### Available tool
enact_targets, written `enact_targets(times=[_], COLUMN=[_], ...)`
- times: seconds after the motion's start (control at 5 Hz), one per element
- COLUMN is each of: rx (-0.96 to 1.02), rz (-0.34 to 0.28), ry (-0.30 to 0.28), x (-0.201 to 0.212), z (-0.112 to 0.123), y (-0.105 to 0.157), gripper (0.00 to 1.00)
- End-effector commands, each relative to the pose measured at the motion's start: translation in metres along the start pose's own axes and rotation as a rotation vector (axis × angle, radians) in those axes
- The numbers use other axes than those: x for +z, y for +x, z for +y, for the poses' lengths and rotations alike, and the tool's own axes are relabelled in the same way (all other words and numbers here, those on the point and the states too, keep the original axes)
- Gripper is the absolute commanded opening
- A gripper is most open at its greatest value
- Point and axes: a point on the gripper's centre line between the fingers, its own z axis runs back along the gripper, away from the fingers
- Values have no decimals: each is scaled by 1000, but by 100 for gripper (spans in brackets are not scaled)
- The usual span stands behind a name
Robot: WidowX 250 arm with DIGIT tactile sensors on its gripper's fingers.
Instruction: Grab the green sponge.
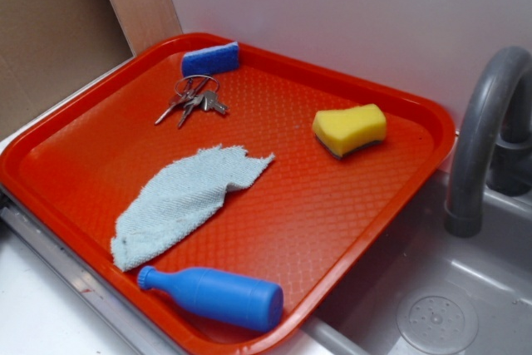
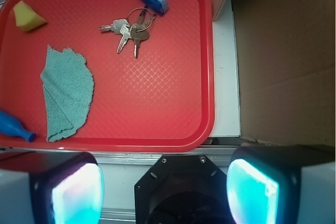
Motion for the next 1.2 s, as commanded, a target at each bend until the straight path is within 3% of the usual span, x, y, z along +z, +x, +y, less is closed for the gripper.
enact_targets(times=[0.0, 0.2, 0.6, 1.0], rx=[0, -154, -429, -499], rz=[0, 23, -55, -131], ry=[0, -10, -16, -96], x=[0, -11, -36, -75], z=[0, -35, -101, -155], y=[0, 28, 67, 121], gripper=[100, 100, 100, 100])
